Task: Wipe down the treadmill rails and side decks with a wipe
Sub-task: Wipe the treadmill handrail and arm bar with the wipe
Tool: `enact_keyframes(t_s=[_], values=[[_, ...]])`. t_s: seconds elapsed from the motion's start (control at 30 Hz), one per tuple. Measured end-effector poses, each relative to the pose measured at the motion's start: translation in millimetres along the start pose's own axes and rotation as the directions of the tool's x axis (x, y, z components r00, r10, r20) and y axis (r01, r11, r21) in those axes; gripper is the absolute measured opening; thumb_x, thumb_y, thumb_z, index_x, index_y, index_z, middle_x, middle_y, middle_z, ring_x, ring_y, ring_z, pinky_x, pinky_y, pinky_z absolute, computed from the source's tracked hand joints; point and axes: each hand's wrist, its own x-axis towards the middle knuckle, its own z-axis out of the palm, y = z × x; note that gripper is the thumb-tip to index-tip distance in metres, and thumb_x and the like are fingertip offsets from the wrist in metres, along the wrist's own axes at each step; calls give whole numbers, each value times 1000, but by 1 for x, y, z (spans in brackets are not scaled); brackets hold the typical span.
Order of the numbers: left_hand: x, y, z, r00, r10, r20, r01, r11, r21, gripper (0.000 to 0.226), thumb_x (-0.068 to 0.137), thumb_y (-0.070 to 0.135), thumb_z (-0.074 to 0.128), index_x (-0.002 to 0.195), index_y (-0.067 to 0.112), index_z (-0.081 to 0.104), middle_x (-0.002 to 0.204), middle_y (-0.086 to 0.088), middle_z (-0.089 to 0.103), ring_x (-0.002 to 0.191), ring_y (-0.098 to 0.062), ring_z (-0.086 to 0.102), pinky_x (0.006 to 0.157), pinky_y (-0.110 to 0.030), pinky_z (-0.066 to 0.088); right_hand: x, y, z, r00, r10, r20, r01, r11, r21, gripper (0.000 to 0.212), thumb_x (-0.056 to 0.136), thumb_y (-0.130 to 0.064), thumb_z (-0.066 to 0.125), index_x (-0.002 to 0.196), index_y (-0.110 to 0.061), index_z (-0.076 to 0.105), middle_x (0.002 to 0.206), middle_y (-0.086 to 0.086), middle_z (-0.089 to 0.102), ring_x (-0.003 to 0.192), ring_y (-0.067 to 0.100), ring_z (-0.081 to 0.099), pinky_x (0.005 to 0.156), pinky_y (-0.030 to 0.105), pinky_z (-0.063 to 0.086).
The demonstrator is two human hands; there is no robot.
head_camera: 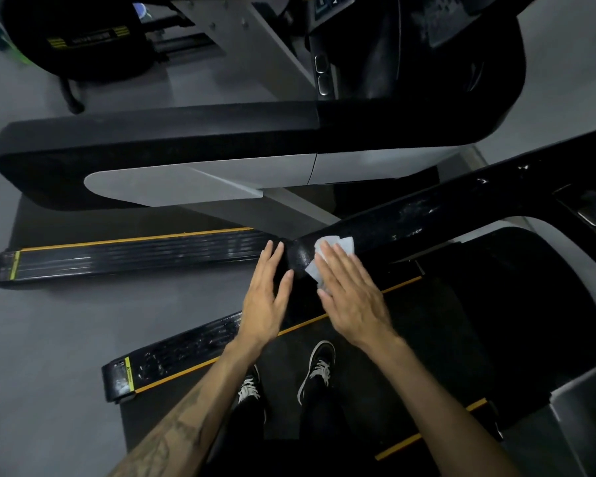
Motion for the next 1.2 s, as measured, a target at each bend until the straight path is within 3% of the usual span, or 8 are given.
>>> enact_keyframes(t_s=[0.2,0.33,0.47,0.7,0.83,1.0,1.1,1.2], values=[[1,3,-2,998,-70,-10,69,993,-94,53,105,32,57,155,36,40,167,14,27,151,5,22,121,-13,22,33,-28,-1,967,253,33,-255,964,78,77,90,-29,37,162,-5,20,171,13,12,160,24,5,130,44,7],[1,0,-2,996,-89,3,89,989,-119,52,106,31,55,155,37,39,168,13,26,152,3,21,124,-24,23,40,-37,-3,988,139,65,-146,982,116,75,93,-32,36,161,-4,24,170,13,16,159,24,9,129,46,10],[-4,5,0,994,-105,16,106,989,-99,52,107,39,49,156,47,31,169,19,15,153,4,16,120,-20,22,16,-13,-5,999,-26,22,23,993,118,65,103,-35,40,161,-7,28,171,8,17,159,20,9,130,42,10],[-6,5,0,990,-142,-15,140,984,-113,58,104,44,51,158,40,32,168,17,22,149,13,17,111,-1,18,43,-16,-8,975,210,70,-217,971,103,64,104,-40,27,161,-9,28,170,8,21,159,21,11,129,46,10],[-6,2,3,988,-154,-31,148,977,-153,59,102,49,51,157,38,33,168,13,26,151,7,22,121,-17,21,62,-36,-4,966,253,50,-257,958,127,65,105,-43,27,154,-4,43,163,13,37,156,26,23,128,48,12],[-6,-1,2,977,-210,-23,202,959,-201,66,99,51,55,159,34,34,167,14,29,151,-2,27,124,-30,26,39,-11,-9,999,-17,40,11,990,138,61,105,-39,32,158,-9,37,167,6,30,158,20,19,127,49,17],[-5,0,1,973,-231,-21,220,949,-224,70,97,57,58,159,33,35,166,12,30,151,-3,28,124,-29,26,44,11,-17,991,107,76,-113,991,76,63,105,-41,27,159,-9,34,167,7,30,157,21,19,129,46,8],[-5,0,1,972,-233,-39,217,946,-241,66,98,47,61,157,28,39,164,9,36,149,-3,32,123,-27,28,62,5,-21,965,225,134,-229,973,16,70,103,-46,16,154,-5,41,160,14,42,154,27,27,128,43,0]])
